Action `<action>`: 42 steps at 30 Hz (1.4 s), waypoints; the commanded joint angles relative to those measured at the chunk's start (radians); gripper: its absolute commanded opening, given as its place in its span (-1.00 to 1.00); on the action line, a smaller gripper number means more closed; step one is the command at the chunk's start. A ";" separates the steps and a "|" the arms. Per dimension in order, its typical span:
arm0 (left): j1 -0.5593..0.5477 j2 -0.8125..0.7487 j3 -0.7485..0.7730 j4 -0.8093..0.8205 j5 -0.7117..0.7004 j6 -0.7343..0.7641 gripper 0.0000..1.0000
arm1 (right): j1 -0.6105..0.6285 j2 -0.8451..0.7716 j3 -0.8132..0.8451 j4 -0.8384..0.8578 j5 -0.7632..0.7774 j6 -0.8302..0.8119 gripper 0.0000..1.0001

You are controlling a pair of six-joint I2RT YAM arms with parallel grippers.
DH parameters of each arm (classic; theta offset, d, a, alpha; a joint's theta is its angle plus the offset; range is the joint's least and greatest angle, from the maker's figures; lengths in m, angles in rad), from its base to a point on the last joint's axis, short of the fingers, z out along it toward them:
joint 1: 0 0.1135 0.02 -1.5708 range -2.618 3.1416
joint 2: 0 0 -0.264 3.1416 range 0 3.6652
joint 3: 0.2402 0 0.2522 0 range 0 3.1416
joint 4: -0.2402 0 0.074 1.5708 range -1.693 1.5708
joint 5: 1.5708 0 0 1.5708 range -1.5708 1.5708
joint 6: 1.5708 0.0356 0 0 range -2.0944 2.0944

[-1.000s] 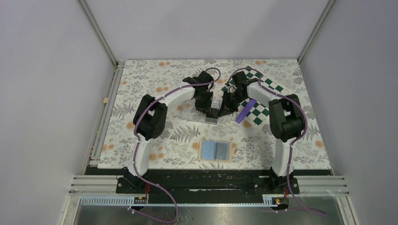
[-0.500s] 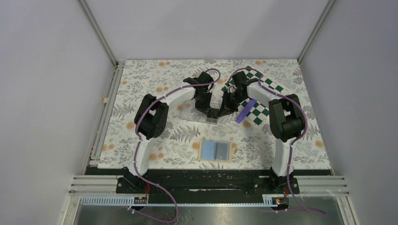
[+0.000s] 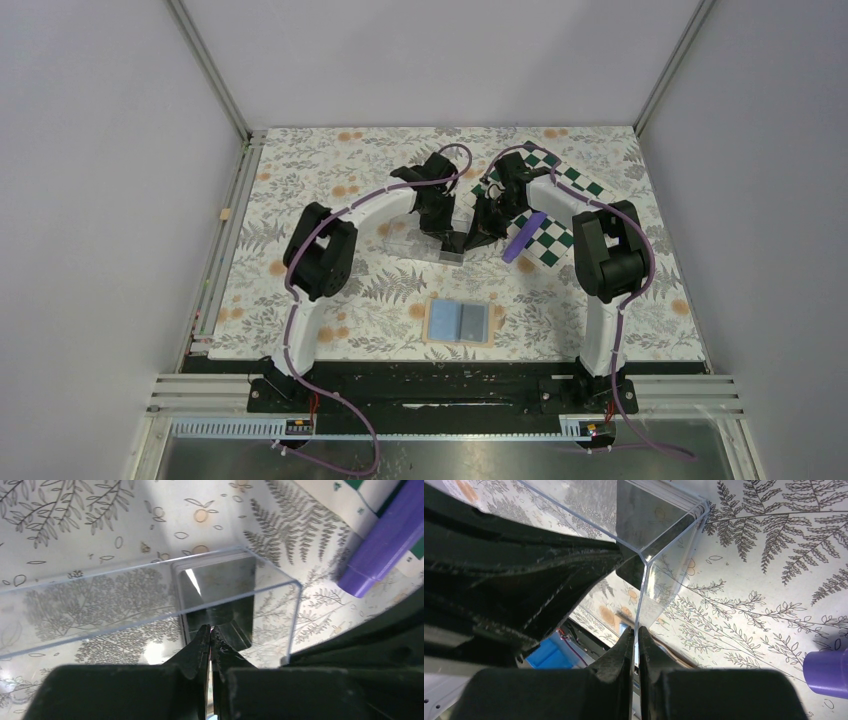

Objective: Put the credit cards into the card holder
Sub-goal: Pick up the credit card from the storage box.

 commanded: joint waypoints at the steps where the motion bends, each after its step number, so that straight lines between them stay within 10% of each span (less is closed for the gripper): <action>1: -0.017 -0.094 0.002 0.054 0.025 -0.015 -1.00 | 0.008 0.019 -0.017 -0.024 -0.005 -0.018 -0.85; 5: -0.016 -0.100 -0.004 0.054 0.019 -0.017 -0.99 | 0.008 0.019 -0.019 -0.023 -0.005 -0.017 -0.85; 12: -0.015 -0.062 0.009 -0.014 -0.070 -0.013 -0.30 | 0.008 0.018 -0.022 -0.023 -0.004 -0.019 -0.85; 32: -0.015 0.018 0.015 -0.020 -0.029 -0.023 -0.71 | 0.009 0.021 -0.025 -0.024 -0.008 -0.020 -0.85; 42: -0.016 -0.019 -0.009 -0.026 -0.111 -0.005 -0.43 | 0.008 0.023 -0.025 -0.022 -0.008 -0.020 -0.85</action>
